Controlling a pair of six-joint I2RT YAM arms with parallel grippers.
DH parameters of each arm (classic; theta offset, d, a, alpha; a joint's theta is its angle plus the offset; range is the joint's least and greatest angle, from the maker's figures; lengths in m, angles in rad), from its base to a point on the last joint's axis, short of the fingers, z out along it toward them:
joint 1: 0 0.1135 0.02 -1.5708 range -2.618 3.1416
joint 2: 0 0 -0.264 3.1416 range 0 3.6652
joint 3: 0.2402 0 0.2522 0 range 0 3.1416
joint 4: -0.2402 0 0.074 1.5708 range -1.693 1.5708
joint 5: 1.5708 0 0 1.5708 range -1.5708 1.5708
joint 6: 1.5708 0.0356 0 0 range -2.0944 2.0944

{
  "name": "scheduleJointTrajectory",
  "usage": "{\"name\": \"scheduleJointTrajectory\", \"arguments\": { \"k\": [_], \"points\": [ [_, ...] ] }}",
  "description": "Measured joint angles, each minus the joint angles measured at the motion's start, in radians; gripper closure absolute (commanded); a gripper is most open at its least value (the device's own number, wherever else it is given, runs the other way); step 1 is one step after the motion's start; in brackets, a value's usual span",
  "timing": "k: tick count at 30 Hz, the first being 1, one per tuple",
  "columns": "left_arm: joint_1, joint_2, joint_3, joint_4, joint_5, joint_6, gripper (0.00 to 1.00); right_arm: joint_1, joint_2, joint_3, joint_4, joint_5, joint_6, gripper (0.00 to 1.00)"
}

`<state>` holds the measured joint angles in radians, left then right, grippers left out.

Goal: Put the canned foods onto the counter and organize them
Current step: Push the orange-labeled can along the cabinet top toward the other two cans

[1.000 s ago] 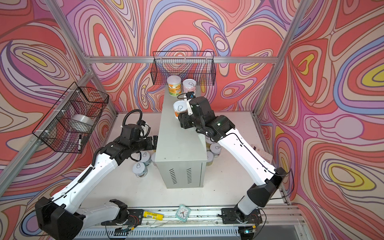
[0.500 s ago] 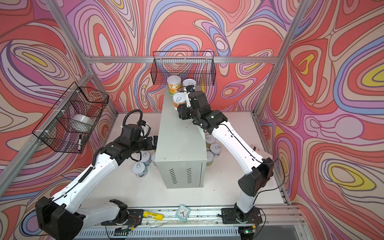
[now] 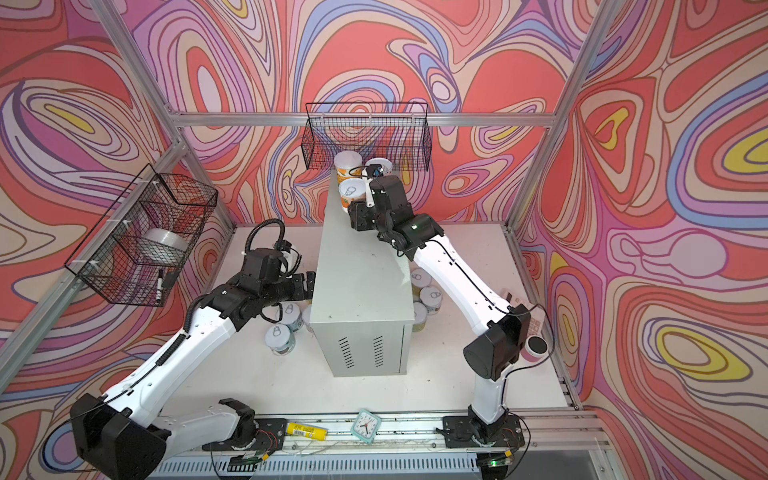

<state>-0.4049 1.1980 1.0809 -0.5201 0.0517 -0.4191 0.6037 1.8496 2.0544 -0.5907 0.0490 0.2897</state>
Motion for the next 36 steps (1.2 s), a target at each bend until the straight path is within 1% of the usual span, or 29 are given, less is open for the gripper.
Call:
{"name": "scheduleJointTrajectory", "arguments": {
  "k": [14,28,33,34,36],
  "points": [
    [0.000,0.000,0.000,0.000,-0.004,0.004,0.06,0.000,0.055,0.063,0.010,-0.003,0.016,0.38],
    [0.000,0.000,0.000,0.000,-0.008,0.008,0.06,0.000,0.116,0.174,-0.071,0.003,0.019,0.37],
    [0.000,0.000,0.000,0.000,-0.008,0.008,0.05,-0.001,0.121,0.185,-0.076,-0.003,0.020,0.30],
    [0.000,0.000,0.000,0.000,-0.010,0.009,0.05,-0.002,0.117,0.180,-0.072,-0.009,0.020,0.28],
    [0.000,0.000,0.000,0.000,-0.011,0.012,0.05,-0.003,0.101,0.157,-0.061,-0.022,0.019,0.27]
  ]
}}
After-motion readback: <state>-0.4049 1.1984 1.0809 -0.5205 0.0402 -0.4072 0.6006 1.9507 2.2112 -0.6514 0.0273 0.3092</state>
